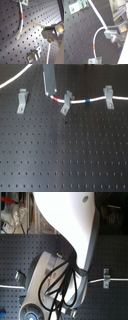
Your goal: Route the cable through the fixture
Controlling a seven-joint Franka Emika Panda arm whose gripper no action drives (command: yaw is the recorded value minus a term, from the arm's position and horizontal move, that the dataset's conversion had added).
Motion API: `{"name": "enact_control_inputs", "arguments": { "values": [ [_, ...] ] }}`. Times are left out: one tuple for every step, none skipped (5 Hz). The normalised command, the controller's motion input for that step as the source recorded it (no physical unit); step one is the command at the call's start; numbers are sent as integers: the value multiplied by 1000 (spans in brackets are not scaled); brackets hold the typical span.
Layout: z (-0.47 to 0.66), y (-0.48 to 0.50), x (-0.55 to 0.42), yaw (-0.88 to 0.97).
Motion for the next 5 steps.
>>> {"name": "enact_control_inputs", "arguments": {
  "values": [
    [11,0,0,0],
    [237,-33,-208,380],
    [479,-139,-481,571],
    [477,-80,-516,577],
    [375,-40,-502,606]
  ]
}}
